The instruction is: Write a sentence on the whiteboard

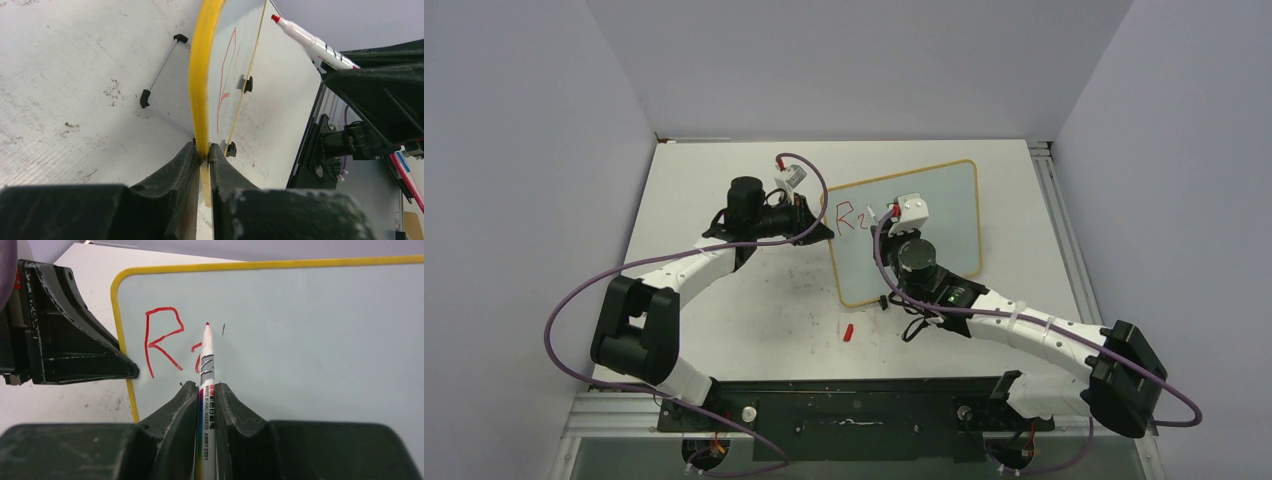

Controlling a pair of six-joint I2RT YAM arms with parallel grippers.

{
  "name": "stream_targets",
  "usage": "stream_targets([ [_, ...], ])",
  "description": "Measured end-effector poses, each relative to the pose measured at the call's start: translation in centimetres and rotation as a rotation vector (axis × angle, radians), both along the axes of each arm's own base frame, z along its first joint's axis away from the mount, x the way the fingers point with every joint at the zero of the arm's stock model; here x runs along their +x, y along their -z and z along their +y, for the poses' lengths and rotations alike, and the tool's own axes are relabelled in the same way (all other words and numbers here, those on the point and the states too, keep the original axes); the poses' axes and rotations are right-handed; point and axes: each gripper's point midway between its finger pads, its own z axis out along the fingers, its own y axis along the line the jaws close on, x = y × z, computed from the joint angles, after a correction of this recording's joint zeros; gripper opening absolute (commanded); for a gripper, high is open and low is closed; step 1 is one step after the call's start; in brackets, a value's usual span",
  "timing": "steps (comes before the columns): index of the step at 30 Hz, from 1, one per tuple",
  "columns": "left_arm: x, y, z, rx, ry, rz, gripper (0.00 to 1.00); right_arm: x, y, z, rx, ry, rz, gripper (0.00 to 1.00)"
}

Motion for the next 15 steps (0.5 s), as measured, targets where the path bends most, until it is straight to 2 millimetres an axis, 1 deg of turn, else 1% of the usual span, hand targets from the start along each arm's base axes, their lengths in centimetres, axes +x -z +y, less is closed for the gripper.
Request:
stream_targets([
  [5,0.0,0.0,0.0,0.0,0.0,0.0,0.0,0.9,-0.3,-0.1,0.005,0.005,-0.008,0.05],
  [9,0.0,0.0,0.0,0.0,0.0,0.0,0.0,1.0,0.3,0.2,-0.004,-0.003,0.002,0.05],
  [15,0.0,0.0,0.0,0.0,0.0,0.0,0.0,1.1,0.7,0.5,-0.008,-0.014,0.007,0.05],
])
